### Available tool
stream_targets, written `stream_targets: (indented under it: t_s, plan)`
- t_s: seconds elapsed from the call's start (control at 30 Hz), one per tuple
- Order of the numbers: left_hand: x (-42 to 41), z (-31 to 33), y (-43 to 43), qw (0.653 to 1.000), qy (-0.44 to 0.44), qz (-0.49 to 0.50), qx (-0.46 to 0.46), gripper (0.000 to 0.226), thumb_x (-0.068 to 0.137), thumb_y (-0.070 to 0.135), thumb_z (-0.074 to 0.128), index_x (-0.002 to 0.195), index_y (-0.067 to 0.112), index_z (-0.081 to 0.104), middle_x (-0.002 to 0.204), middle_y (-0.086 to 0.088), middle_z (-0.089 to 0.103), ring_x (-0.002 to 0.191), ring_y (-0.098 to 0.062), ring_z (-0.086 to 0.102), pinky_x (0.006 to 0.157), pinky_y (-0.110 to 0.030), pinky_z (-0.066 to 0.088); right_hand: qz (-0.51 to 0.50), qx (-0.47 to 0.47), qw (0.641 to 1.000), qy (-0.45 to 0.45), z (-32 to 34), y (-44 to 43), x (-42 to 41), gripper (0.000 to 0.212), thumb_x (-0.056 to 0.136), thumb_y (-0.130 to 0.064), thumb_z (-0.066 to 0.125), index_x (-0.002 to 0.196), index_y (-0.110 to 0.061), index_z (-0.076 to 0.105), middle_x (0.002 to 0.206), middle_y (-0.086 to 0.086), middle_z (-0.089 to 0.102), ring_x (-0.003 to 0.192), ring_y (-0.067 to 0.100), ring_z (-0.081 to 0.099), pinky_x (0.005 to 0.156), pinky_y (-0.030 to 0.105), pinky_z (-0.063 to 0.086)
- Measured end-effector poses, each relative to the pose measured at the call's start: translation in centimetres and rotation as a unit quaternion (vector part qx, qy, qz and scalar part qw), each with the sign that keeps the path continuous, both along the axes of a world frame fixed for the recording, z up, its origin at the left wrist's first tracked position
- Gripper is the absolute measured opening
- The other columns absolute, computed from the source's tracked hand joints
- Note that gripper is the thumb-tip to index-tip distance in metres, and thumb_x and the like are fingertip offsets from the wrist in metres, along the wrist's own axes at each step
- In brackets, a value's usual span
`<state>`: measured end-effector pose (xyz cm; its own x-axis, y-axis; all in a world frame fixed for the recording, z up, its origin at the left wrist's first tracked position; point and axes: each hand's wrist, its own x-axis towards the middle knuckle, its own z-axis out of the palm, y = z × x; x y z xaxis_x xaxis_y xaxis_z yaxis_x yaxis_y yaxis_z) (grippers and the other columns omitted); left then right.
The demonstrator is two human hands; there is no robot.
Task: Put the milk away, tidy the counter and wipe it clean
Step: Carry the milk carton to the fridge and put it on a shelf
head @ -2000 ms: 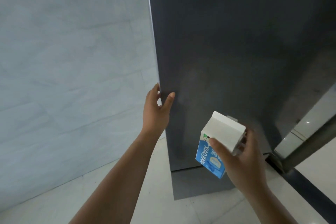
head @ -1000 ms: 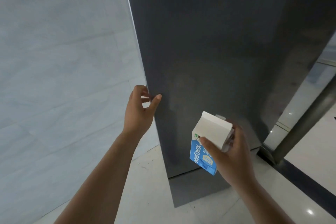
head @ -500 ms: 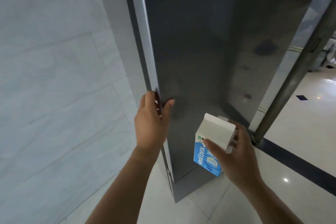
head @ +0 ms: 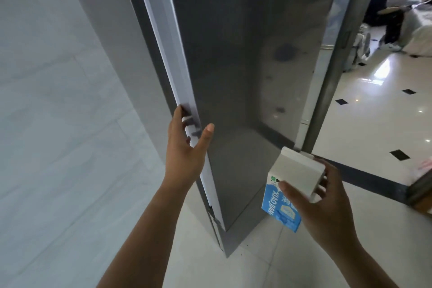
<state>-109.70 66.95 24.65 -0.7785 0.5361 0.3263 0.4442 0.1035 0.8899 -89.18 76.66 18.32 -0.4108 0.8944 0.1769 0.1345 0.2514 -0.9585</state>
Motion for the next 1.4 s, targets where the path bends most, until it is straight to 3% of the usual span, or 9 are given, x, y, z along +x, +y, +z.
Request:
stream_targets:
  t_s: [0.13, 0.27, 0.37, 0.53, 0.63, 0.73, 0.97, 1.17, 1.4]
  plan:
    - [1.4, -0.6, 0.2, 1.000, 0.000, -0.010, 0.018, 0.067, 0.076, 0.044, 0.059, 0.135, 0.033, 0.029, 0.135, 0.009, 0.044, 0.110, -0.002, 0.050, 0.083, -0.006, 0.040, -0.005, 0.010, 1.000, -0.005, 0.4, -1.4, 0.6, 0.069, 0.056, -0.046, 0.070, 0.115, -0.028, 0.040, 0.113, 0.001, 0.055, 0.105, 0.021, 0.058, 0.071, 0.028, 0.057]
    - [4.3, -1.2, -0.6, 0.996, 0.030, -0.078, 0.011, 0.065, 0.074, 0.044, 0.061, 0.131, 0.029, 0.033, 0.130, 0.010, 0.048, 0.116, -0.006, 0.051, 0.096, -0.020, 0.047, -0.001, 0.009, 1.000, 0.004, 1.1, -2.2, 1.7, 0.074, 0.055, -0.054, 0.069, 0.117, -0.027, 0.041, 0.111, -0.002, 0.055, 0.101, 0.019, 0.059, 0.075, 0.041, 0.059]
    - [7.1, -1.1, -0.3, 0.987, 0.068, -0.147, 0.008, 0.044, 0.083, 0.032, 0.064, 0.119, 0.038, 0.040, 0.121, 0.009, 0.053, 0.114, -0.006, 0.053, 0.096, -0.031, 0.049, -0.017, 0.004, 1.000, 0.012, 1.0, -2.1, 4.3, 0.082, 0.050, -0.071, 0.067, 0.116, -0.031, 0.041, 0.106, -0.009, 0.056, 0.098, 0.015, 0.061, 0.068, 0.026, 0.059]
    - [13.0, -0.5, 3.3, 0.965, 0.217, -0.145, 0.023, 0.034, 0.083, 0.027, 0.064, 0.115, 0.026, 0.053, 0.120, 0.005, 0.057, 0.113, -0.005, 0.050, 0.100, -0.017, 0.040, -0.121, 0.001, 0.992, 0.019, 0.3, 0.1, 11.6, 0.062, 0.056, -0.042, 0.072, 0.110, -0.035, 0.042, 0.112, 0.004, 0.058, 0.101, 0.022, 0.061, 0.057, 0.014, 0.055]
    - [15.7, 0.2, 5.2, 0.973, 0.200, -0.079, 0.083, 0.038, 0.080, 0.023, 0.068, 0.114, 0.027, 0.052, 0.118, 0.010, 0.050, 0.113, -0.009, 0.049, 0.100, -0.030, 0.043, -0.159, 0.035, 0.987, 0.011, 1.2, 1.1, 15.6, 0.063, 0.056, -0.040, 0.073, 0.111, -0.034, 0.042, 0.112, 0.004, 0.057, 0.101, 0.022, 0.059, 0.061, 0.014, 0.053]
    - [17.1, 0.7, 7.3, 0.973, 0.212, -0.059, 0.076, 0.044, 0.081, 0.023, 0.069, 0.121, 0.021, 0.052, 0.127, -0.002, 0.051, 0.121, -0.017, 0.046, 0.103, -0.042, 0.041, -0.178, 0.048, 0.983, 0.012, 2.4, 1.8, 18.8, 0.062, 0.058, -0.037, 0.071, 0.111, -0.031, 0.041, 0.109, 0.002, 0.055, 0.099, 0.020, 0.058, 0.060, 0.017, 0.054]
    - [20.2, 1.1, 13.7, 0.944, 0.272, -0.188, -0.003, 0.038, 0.086, 0.017, 0.064, 0.123, 0.022, 0.056, 0.127, -0.002, 0.054, 0.120, -0.016, 0.049, 0.100, -0.017, 0.035, -0.186, 0.025, 0.982, 0.034, 3.0, 3.6, 23.6, 0.067, 0.055, -0.041, 0.071, 0.115, -0.030, 0.041, 0.113, 0.002, 0.055, 0.103, 0.018, 0.057, 0.063, 0.011, 0.053]
    - [23.8, 1.9, 18.2, 0.904, 0.375, -0.192, -0.064, 0.043, 0.090, 0.021, 0.057, 0.131, 0.029, 0.048, 0.134, -0.005, 0.049, 0.125, -0.022, 0.044, 0.091, -0.030, 0.045, -0.178, 0.033, 0.983, 0.010, 3.5, 6.1, 24.5, 0.067, 0.056, -0.044, 0.071, 0.114, -0.032, 0.040, 0.111, 0.000, 0.053, 0.103, 0.023, 0.058, 0.074, 0.047, 0.059]
    - [24.7, 3.0, 21.7, 0.885, 0.403, -0.221, -0.074, 0.041, 0.090, 0.030, 0.055, 0.130, 0.032, 0.048, 0.133, -0.005, 0.050, 0.123, -0.024, 0.047, 0.091, -0.039, 0.049, -0.186, 0.043, 0.981, -0.023, 3.6, 9.3, 22.8, 0.069, 0.055, -0.047, 0.069, 0.115, -0.028, 0.040, 0.111, 0.000, 0.052, 0.102, 0.022, 0.058, 0.079, 0.051, 0.056]
